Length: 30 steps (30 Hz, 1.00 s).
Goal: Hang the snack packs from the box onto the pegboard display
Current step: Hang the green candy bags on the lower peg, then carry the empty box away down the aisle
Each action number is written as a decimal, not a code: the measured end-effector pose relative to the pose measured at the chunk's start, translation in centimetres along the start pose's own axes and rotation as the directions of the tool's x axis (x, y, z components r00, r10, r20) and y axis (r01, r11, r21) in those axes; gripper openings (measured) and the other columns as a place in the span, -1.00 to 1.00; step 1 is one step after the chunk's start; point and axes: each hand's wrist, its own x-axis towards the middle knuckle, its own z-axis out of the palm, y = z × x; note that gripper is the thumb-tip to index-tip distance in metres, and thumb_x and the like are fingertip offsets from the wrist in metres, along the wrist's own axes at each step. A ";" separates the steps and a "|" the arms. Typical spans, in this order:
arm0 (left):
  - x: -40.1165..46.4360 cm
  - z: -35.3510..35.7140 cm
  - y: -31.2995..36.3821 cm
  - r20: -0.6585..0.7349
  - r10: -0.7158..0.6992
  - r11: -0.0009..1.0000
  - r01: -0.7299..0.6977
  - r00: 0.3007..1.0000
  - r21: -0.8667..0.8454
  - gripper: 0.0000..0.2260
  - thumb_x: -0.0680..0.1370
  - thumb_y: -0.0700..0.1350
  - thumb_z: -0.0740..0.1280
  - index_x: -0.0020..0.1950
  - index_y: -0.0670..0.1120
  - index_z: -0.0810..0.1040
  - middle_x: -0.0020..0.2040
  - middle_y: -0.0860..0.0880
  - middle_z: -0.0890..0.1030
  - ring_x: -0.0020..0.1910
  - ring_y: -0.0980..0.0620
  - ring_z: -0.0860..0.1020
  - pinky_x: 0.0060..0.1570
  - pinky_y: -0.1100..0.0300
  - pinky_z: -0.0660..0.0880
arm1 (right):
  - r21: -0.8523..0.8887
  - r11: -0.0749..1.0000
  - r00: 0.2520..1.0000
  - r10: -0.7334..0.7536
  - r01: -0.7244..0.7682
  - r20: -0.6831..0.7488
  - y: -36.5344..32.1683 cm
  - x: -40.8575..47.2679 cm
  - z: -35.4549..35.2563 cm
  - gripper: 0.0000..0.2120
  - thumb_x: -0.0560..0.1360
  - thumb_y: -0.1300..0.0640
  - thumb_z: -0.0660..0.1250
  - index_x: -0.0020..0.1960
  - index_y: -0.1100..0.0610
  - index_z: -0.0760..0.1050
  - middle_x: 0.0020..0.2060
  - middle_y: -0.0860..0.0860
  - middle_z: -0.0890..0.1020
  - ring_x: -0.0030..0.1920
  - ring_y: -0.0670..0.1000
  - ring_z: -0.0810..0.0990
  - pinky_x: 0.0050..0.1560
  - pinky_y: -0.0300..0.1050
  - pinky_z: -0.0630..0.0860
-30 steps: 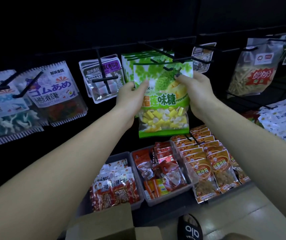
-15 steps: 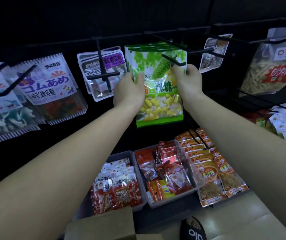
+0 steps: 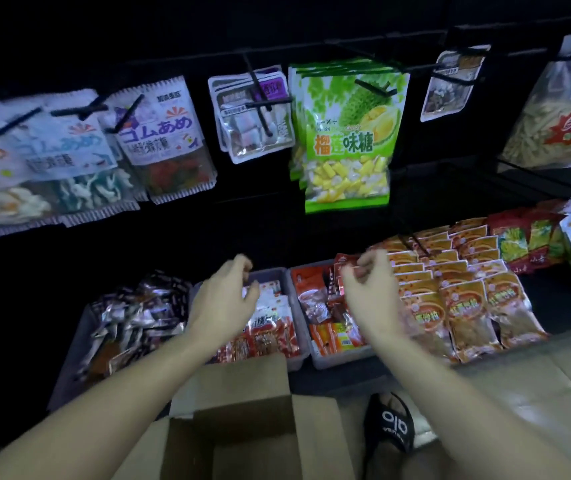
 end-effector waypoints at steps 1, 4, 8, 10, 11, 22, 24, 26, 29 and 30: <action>-2.1 0.7 -2.0 0.078 -0.057 0.994 0.049 0.995 0.099 -0.64 0.67 0.02 0.31 0.43 -0.04 0.38 0.26 -0.06 0.57 0.10 -0.07 0.62 0.02 -0.04 0.58 | -0.179 0.984 0.995 0.009 0.009 0.098 1.4 -2.3 0.7 -0.75 0.53 -0.01 0.39 0.07 0.10 0.42 -0.06 0.04 0.59 -0.05 0.11 0.60 -0.08 0.05 0.54; -8.9 2.8 -7.7 0.311 -0.333 0.913 0.222 0.890 0.342 -0.35 0.64 0.11 0.31 0.63 0.01 0.09 0.52 -0.14 0.35 0.43 -0.19 0.43 0.28 -0.09 0.47 | -0.600 0.798 0.896 0.224 0.057 0.383 5.3 -8.9 2.4 -0.39 0.51 -0.25 0.35 0.36 0.12 0.31 0.24 0.13 0.49 0.26 0.21 0.53 0.11 0.06 0.53; -17.2 4.9 -13.4 0.442 -0.587 0.804 0.423 0.679 0.418 -0.21 0.59 0.24 0.31 0.66 0.02 -0.03 0.62 -0.17 0.10 0.59 -0.26 0.15 0.48 -0.16 0.28 | -0.678 0.735 0.704 0.481 0.001 0.523 8.4 -15.9 4.4 -0.11 0.50 -0.42 0.25 0.57 0.15 0.14 0.46 0.15 0.36 0.46 0.20 0.40 0.34 0.04 0.45; -20.4 5.7 -15.4 0.472 -0.643 0.761 0.572 0.604 0.305 -0.13 0.55 0.19 0.41 0.66 -0.06 -0.03 0.60 -0.20 0.17 0.57 -0.25 0.23 0.47 -0.05 0.31 | -0.685 0.727 0.616 0.562 -0.049 0.552 9.0 -18.6 5.4 -0.18 0.51 -0.39 0.26 0.55 0.14 0.25 0.42 0.10 0.48 0.41 0.14 0.50 0.27 -0.05 0.48; -21.6 6.1 -15.9 0.495 -0.666 0.717 0.662 0.558 0.218 -0.10 0.54 0.13 0.45 0.66 -0.10 -0.04 0.57 -0.21 0.26 0.53 -0.23 0.32 0.39 0.01 0.38 | -0.681 0.728 0.591 0.583 -0.076 0.558 9.2 -19.8 5.8 -0.29 0.53 -0.33 0.28 0.48 0.12 0.36 0.33 0.08 0.57 0.33 0.12 0.57 0.18 -0.08 0.52; -29.8 4.8 -17.0 0.399 -0.652 0.696 0.718 0.645 -0.021 -0.76 0.58 -0.07 0.39 0.24 -0.04 0.53 0.06 -0.05 0.71 0.05 -0.10 0.66 -0.04 0.11 0.55 | -0.544 0.839 0.740 0.351 0.024 0.573 6.5 -24.8 6.8 -0.84 0.56 0.17 0.30 0.12 0.09 0.58 -0.04 0.07 0.70 0.01 0.13 0.69 -0.03 -0.06 0.62; -30.2 2.9 -17.4 0.357 -0.682 0.657 0.749 0.638 -0.082 -0.85 0.58 -0.06 0.38 0.14 -0.01 0.54 -0.03 -0.01 0.68 -0.04 -0.05 0.63 -0.01 0.07 0.58 | -0.534 0.840 0.777 0.270 0.098 0.569 4.3 -25.2 7.1 -0.87 0.57 0.14 0.27 0.07 0.08 0.56 -0.06 0.07 0.69 0.01 0.16 0.69 -0.06 -0.06 0.59; -30.3 0.7 -17.5 0.303 -0.704 0.649 0.755 0.643 -0.095 -0.89 0.59 -0.06 0.35 0.08 -0.01 0.51 -0.05 -0.01 0.61 -0.05 -0.05 0.57 -0.05 0.10 0.49 | -0.551 0.816 0.802 0.205 0.176 0.561 1.7 -25.5 7.4 -0.85 0.57 0.10 0.25 0.08 0.09 0.55 -0.03 0.10 0.68 0.06 0.22 0.67 -0.12 -0.09 0.48; -30.9 -2.3 -17.9 0.204 -0.727 0.651 0.753 0.656 -0.098 -0.83 0.59 -0.02 0.36 0.13 -0.04 0.51 0.02 -0.05 0.60 0.07 -0.12 0.58 -0.06 0.13 0.42 | -0.529 0.809 0.797 0.134 0.255 0.589 -1.8 -25.9 8.0 -0.76 0.57 0.07 0.26 0.16 0.12 0.58 0.05 0.14 0.68 0.12 0.26 0.65 -0.05 -0.03 0.51; -31.3 -3.3 -18.0 0.173 -0.738 0.648 0.757 0.652 -0.090 -0.81 0.59 0.01 0.36 0.13 -0.05 0.52 0.04 -0.06 0.62 0.12 -0.14 0.60 -0.07 0.13 0.42 | -0.512 0.812 0.786 0.113 0.279 0.607 -2.7 -26.1 8.2 -0.74 0.56 0.07 0.27 0.18 0.14 0.59 0.07 0.16 0.68 0.13 0.26 0.65 -0.02 -0.01 0.54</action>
